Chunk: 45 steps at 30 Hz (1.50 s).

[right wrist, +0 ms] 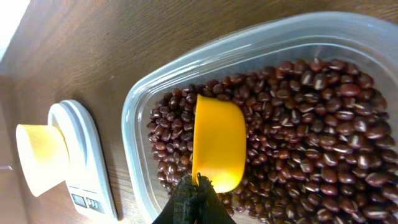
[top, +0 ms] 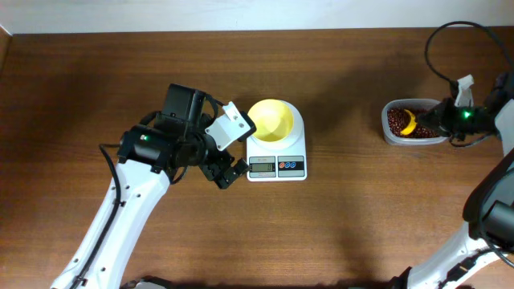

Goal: Scoop item into bowl and weigh 50g on scale
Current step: 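Dip the scoop into the red beans with the right gripper, then carry the filled scoop with the right gripper over the yellow bowl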

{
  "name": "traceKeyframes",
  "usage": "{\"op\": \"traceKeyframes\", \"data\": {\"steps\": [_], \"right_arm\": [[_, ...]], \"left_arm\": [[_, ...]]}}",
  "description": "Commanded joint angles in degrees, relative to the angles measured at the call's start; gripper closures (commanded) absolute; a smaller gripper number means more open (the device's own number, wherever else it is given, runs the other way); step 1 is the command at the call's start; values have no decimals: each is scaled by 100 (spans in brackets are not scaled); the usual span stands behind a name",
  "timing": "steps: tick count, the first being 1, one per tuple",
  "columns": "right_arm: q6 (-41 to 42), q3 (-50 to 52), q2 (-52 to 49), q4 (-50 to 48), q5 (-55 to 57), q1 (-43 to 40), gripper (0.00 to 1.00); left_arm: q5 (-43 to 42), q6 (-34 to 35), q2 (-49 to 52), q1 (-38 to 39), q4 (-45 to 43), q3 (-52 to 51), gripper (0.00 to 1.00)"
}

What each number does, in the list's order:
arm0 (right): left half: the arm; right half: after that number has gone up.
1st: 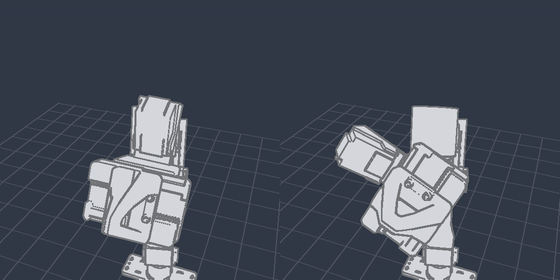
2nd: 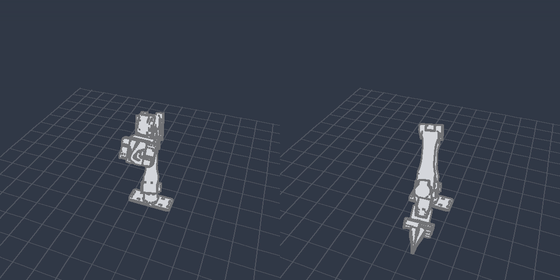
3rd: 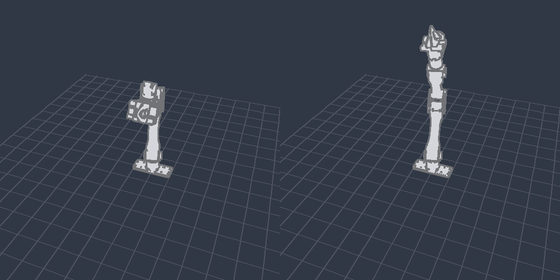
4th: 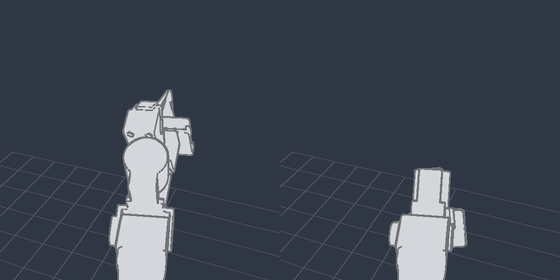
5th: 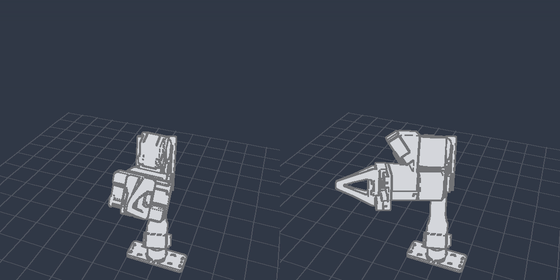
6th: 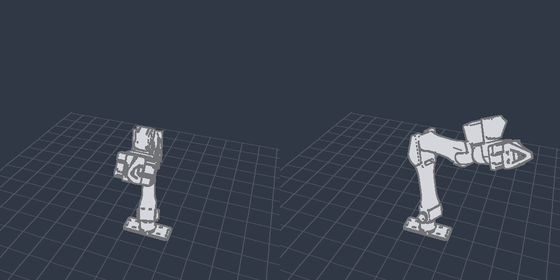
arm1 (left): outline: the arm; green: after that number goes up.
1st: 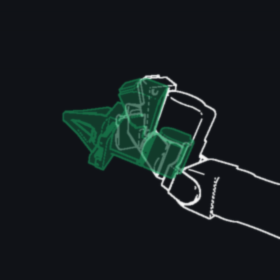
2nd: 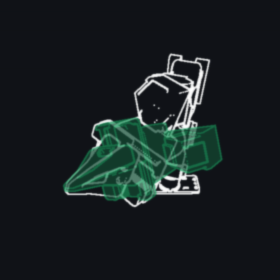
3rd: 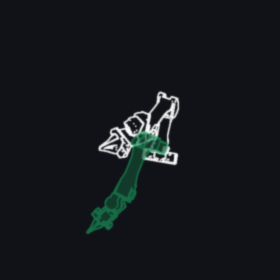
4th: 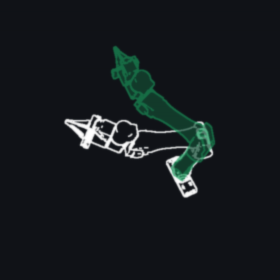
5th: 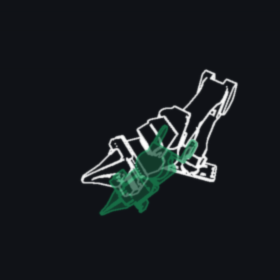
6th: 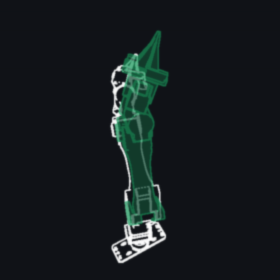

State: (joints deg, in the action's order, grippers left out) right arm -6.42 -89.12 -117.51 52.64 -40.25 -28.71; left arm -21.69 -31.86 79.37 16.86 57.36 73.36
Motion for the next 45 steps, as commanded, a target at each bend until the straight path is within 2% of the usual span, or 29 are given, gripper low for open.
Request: {"op": "traceKeyframes", "data": {"steps": [1, 7, 15, 21, 41, 45], "right_arm": [[-24, 83, -199, 7, -31, -162, 96], [-66, 83, -203, -37, -431, -439, 96], [-216, 83, -203, -44, -1727, -922, 96], [-240, 83, -203, 72, -1958, -1174, 96], [-258, 83, -203, 494, -3458, -1169, 96], [-262, 83, -203, 496, -3910, -824, 96]], "left_arm": [[-103, 35, -48, 2, -11, -48, 1], [-103, 35, -48, 2, -11, -48, 1], [-103, 35, -48, 2, -11, -48, 1], [-103, 35, -48, 2, -11, -46, 1], [-103, 35, -48, 2, -11, -48, 1], [-103, 35, -48, 2, -11, -48, 1]]}}
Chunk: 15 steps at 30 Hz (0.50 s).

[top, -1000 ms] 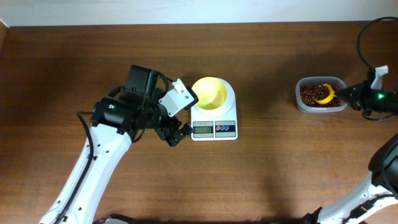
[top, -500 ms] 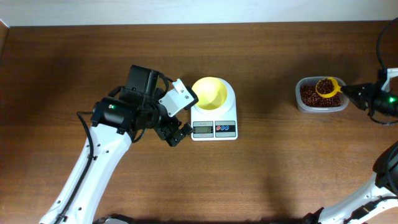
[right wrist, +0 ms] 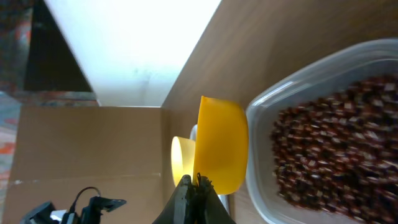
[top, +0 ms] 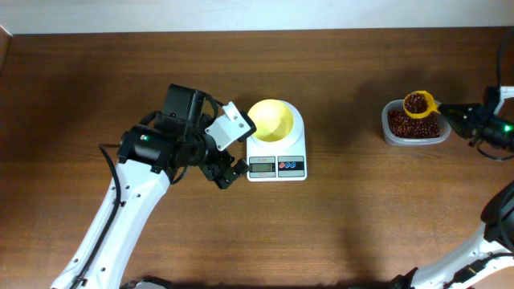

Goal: Scoop item into bowl and weigh 50g on scale
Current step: 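Carry the filled scoop with the right gripper over the yellow bowl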

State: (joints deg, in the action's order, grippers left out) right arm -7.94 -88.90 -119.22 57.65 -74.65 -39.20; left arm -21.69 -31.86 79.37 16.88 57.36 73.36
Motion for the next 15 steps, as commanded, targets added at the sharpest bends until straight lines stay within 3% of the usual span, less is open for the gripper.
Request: {"op": "traceKeyframes", "data": {"steps": [1, 11, 15], "right_arm": [[-109, 61, -33, -4, -470, 345, 96], [-57, 57, -31, -221, -466, 2120, 96], [380, 55, -31, -684, -420, 2896, 96]], "left_arm": [[-103, 35, -48, 0, -11, -48, 1], [-103, 35, -48, 0, -11, -48, 1], [-103, 35, -48, 0, -11, -48, 1]]}}
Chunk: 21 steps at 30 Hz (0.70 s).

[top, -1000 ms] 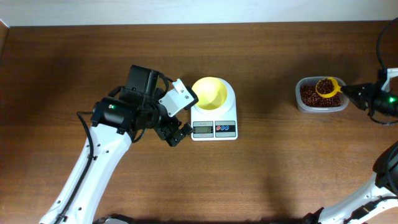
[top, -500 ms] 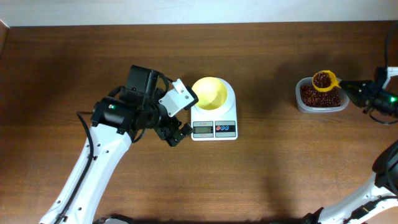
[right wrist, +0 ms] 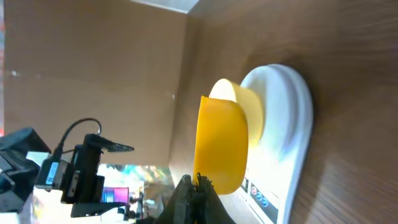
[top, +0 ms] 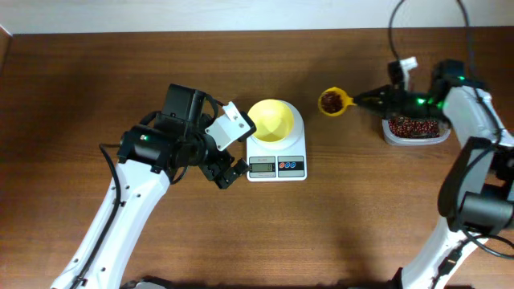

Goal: Scoop item into bowl and weigh 50g on scale
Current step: 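Carry the filled scoop with the right gripper over the yellow bowl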

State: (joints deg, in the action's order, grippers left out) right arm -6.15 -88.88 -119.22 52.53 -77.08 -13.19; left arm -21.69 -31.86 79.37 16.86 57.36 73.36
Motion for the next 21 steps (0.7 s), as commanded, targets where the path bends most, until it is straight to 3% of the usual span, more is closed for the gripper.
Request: {"op": "traceKeyframes", "data": {"steps": [1, 9, 17, 21], "right_arm": [[284, 52, -31, -299, -177, 468, 96], [1766, 52, -31, -1812, 634, 1447, 96], [1683, 52, -31, -1856, 1853, 1742, 96], [1408, 52, -31, -1858, 1888, 1742, 96]], "left_arm": [[-103, 35, -48, 2, -11, -48, 1], [-103, 35, -48, 2, -11, -48, 1], [-103, 35, -48, 2, -11, -48, 1], [-103, 35, -48, 2, -11, -48, 1]]}}
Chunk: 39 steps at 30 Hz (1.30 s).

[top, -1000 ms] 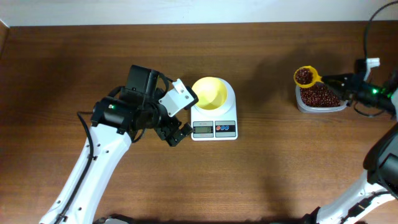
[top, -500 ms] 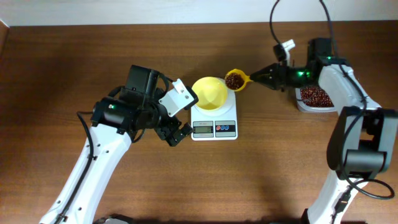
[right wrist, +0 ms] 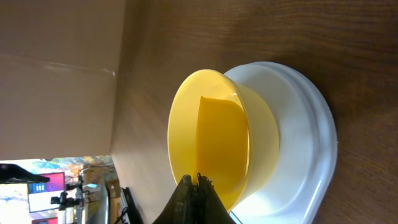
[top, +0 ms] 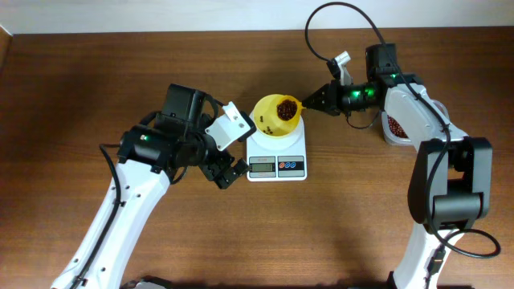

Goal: Scoop item into bowl and weigh 50g on scale
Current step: 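Carry the filled scoop with the right gripper over the yellow bowl, then tilt the scoop with the right gripper to pour beans into the bowl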

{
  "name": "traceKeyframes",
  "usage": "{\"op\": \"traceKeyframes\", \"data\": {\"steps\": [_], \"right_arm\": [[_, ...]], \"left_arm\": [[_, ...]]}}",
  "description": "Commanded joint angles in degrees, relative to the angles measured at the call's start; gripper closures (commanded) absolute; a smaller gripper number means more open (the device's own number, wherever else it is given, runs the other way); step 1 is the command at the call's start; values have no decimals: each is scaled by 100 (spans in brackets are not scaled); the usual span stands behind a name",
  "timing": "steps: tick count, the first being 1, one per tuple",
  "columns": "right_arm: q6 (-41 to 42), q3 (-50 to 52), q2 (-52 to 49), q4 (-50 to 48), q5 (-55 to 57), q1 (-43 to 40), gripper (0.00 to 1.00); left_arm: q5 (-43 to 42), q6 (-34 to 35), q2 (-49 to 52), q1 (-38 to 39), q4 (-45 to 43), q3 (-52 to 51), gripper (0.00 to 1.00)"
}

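Note:
A yellow bowl (top: 267, 122) stands on the white scale (top: 277, 167) at mid-table. Over the bowl's right side hangs a yellow scoop (top: 286, 107) full of red beans, its handle gripped by my shut right gripper (top: 310, 102). In the right wrist view the scoop (right wrist: 222, 146) sits inside the rim of the bowl (right wrist: 186, 118), on the scale (right wrist: 305, 155), with the gripper (right wrist: 198, 182) closed on its handle. My left gripper (top: 226, 172) hangs open just left of the scale, holding nothing.
A clear tub of red beans (top: 392, 128) sits at the right, partly hidden under my right arm. A cable loops above that arm. The table's far edge runs along the top.
My right gripper has carried the loaded scoop left, from midway between tub and scale to over the bowl. The left arm has not moved.
The scoop first lay in the beans in the tub, held by my right gripper. It was then full and lifted above the tub, then between tub and scale. Now it is over the bowl on the scale.

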State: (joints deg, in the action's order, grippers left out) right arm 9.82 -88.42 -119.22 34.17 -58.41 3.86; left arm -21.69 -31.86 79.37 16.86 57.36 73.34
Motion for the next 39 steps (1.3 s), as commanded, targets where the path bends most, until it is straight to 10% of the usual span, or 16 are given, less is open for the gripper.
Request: {"op": "traceKeyframes", "data": {"steps": [1, 15, 39], "right_arm": [[-190, 7, -31, -24, -11, 39, 96], [-660, -2, -31, -557, -391, 407, 96], [-4850, -2, -31, -846, -387, 400, 96]], "left_arm": [[-103, 35, -48, 2, -11, -46, 1], [-103, 35, -48, 2, -11, -46, 1], [-103, 35, -48, 2, -11, -44, 1]]}}
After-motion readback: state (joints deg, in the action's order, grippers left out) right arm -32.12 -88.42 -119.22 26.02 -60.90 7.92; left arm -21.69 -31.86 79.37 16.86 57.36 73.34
